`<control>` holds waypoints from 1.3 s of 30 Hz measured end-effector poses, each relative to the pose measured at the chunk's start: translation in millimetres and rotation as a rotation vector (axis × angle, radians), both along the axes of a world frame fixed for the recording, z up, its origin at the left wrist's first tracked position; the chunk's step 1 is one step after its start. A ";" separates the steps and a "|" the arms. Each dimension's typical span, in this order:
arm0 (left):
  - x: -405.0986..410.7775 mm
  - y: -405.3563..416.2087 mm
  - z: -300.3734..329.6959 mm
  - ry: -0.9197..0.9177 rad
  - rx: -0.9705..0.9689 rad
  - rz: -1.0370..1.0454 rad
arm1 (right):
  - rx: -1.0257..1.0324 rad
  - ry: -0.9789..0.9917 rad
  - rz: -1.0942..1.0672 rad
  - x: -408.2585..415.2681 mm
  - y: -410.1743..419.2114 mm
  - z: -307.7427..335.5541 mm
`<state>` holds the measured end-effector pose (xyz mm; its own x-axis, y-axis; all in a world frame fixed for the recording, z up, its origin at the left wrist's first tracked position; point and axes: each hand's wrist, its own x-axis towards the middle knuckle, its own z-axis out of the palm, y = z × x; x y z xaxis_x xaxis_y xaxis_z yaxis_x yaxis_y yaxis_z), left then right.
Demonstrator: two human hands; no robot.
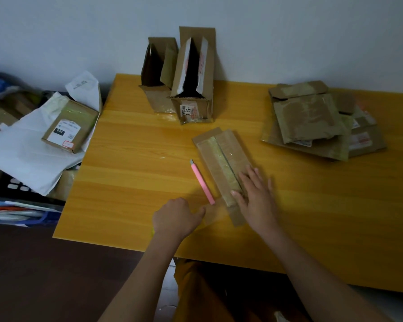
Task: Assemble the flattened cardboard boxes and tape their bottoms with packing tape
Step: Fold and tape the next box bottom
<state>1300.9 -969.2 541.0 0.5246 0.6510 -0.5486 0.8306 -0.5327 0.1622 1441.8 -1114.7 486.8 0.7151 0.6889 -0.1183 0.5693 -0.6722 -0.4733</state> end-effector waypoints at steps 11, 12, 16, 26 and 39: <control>-28.7 33.4 -12.2 -0.316 -0.482 -0.034 | -0.200 -0.136 0.596 -3.0 107.3 21.4; -32.3 34.6 -13.6 -0.333 -0.491 -0.028 | -0.256 -0.183 0.634 -5.5 113.0 18.5; -39.5 38.7 -16.5 -0.389 -0.522 -0.026 | -0.507 -0.386 0.675 -16.9 125.1 13.9; -41.6 31.9 -13.1 -0.383 -0.477 0.017 | -0.499 -0.284 0.553 -21.1 134.9 14.6; -40.1 18.7 -5.8 -0.258 -0.253 0.014 | -0.033 0.126 0.301 -18.6 140.5 19.5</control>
<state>1260.8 -950.6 535.2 0.6588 0.5196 -0.5440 0.7521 -0.4372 0.4932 1423.2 -974.2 506.3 0.4583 0.8616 -0.2184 0.6831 -0.4986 -0.5337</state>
